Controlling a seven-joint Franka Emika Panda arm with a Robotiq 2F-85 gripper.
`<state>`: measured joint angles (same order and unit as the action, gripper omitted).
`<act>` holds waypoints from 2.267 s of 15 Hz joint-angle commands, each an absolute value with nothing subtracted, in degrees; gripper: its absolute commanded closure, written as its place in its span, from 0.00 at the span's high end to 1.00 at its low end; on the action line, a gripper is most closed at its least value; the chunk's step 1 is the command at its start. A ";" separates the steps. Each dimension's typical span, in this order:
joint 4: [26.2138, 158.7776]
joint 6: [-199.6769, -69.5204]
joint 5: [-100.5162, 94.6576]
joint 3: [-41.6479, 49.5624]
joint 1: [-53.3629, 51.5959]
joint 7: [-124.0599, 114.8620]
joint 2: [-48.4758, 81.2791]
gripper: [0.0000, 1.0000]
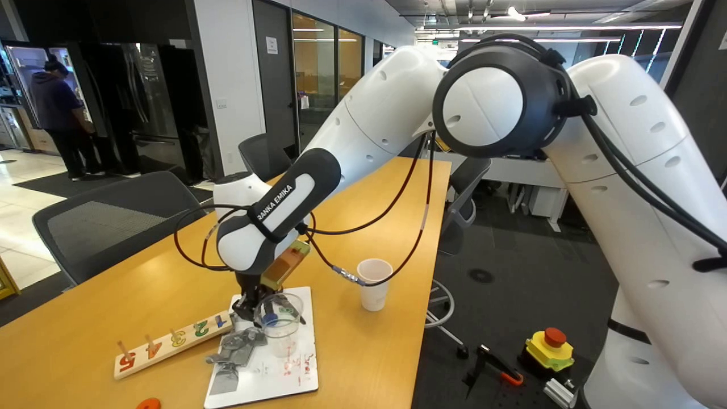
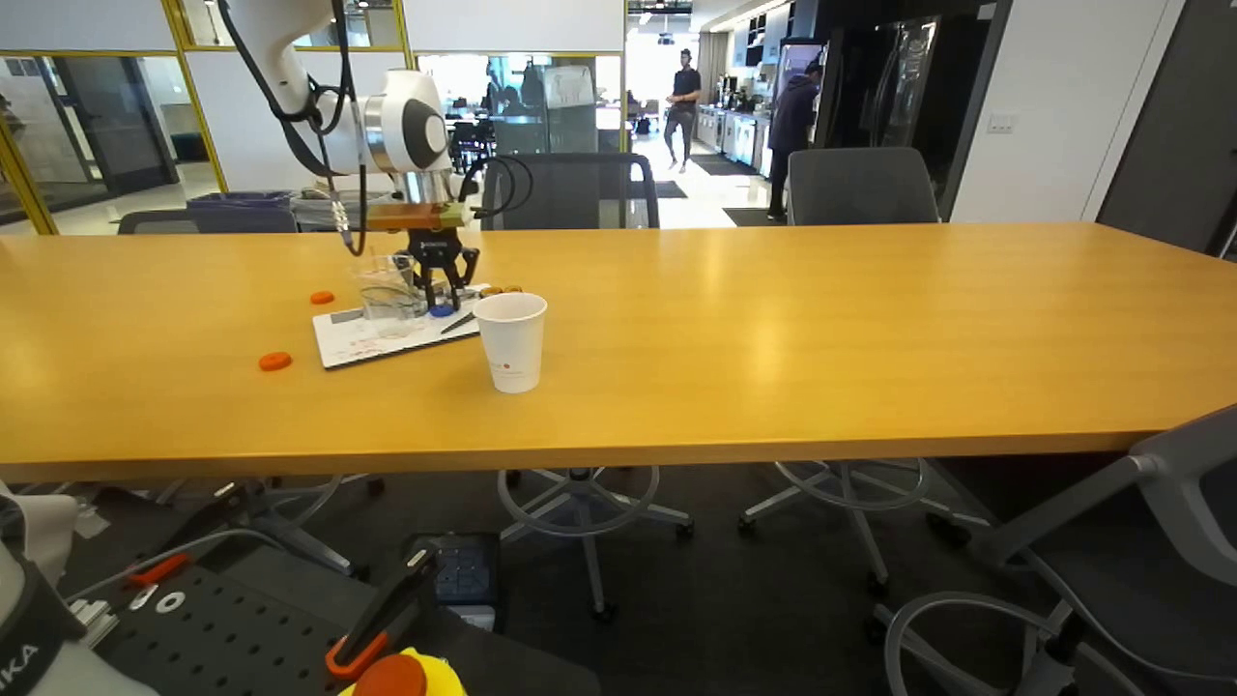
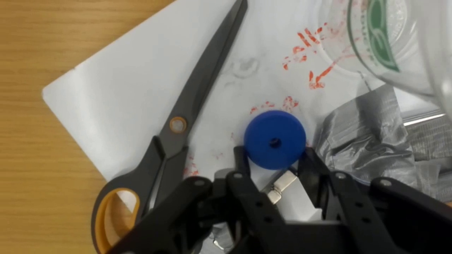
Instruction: Pick up the orange tokens and put them in the white cup. Pick up the blue token and put it in the colourless cup.
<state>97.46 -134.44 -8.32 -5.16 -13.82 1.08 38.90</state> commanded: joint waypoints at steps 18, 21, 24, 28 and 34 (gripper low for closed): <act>97.61 -127.51 -8.50 -5.61 -14.30 -2.43 28.13 0.16; 98.25 -126.04 -8.09 -5.91 -14.19 -2.78 26.56 0.16; 99.49 -123.73 -6.28 -6.93 -13.49 -1.26 25.04 0.16; 101.00 -119.83 -3.83 -8.08 -12.44 0.64 23.25 0.16; 103.99 -116.05 -0.04 -9.28 -10.74 4.81 20.79 0.16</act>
